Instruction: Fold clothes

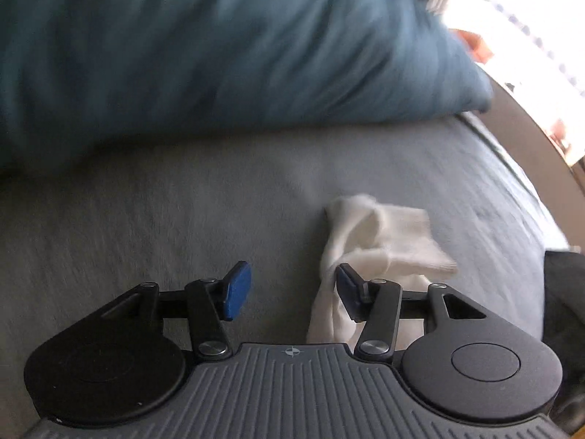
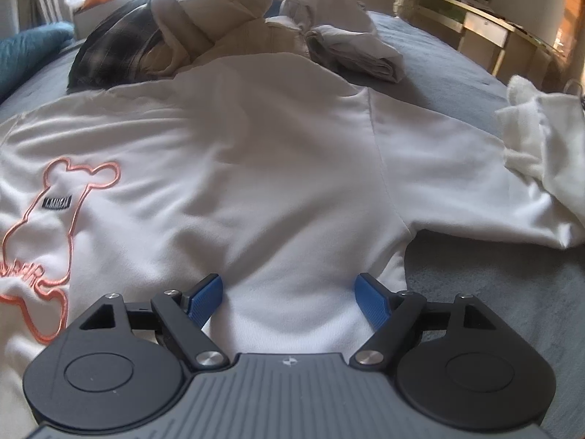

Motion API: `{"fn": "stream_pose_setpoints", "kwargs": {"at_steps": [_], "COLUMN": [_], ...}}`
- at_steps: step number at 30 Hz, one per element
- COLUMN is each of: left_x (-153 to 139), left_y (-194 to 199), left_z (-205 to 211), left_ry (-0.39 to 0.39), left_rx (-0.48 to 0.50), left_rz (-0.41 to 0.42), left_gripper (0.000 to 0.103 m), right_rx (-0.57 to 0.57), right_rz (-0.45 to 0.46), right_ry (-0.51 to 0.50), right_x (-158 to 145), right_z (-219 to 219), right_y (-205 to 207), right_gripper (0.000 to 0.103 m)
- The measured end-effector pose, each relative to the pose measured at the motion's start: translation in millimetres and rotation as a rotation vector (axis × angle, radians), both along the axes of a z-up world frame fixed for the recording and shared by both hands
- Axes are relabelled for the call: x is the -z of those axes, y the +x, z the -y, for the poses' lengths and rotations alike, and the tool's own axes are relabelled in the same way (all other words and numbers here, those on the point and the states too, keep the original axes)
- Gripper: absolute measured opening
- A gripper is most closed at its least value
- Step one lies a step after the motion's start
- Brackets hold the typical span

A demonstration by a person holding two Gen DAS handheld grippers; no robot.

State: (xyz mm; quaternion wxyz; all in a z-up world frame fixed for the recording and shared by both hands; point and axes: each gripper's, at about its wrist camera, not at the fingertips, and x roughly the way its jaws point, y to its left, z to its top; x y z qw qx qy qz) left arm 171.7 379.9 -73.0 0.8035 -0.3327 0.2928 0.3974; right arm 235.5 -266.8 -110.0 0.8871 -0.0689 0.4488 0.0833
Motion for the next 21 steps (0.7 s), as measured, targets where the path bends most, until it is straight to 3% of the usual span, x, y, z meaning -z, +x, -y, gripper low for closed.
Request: {"fn": "stream_pose_setpoints", "kwargs": {"at_steps": [4,7,10,16,21], "left_x": [-31,-47,-61,-67,-59], "left_y": [4,5,5,-16,-37], "left_z": [35,55,73,121,178], "left_ry": [0.228,0.348,0.445,0.427,0.335], "left_rx": [0.117,0.162,0.212,0.448,0.763], "left_rz": [0.017,0.016,0.016,-0.012,-0.067], "left_gripper": [0.068,0.081,0.081,0.081,0.081], "right_rx": [-0.045,-0.045,-0.006,0.121,0.200], "right_rz": [-0.012,0.010,0.026,0.013,-0.058], "right_ry": [-0.042,-0.051,-0.040,0.068,0.167], "right_x": [-10,-21,-30,-48,-49], "right_z": [3,11,23,62,93], "right_y": [1,-1,-4,-33,-69], "right_gripper": [0.082,0.082,0.082,0.077,0.067]}}
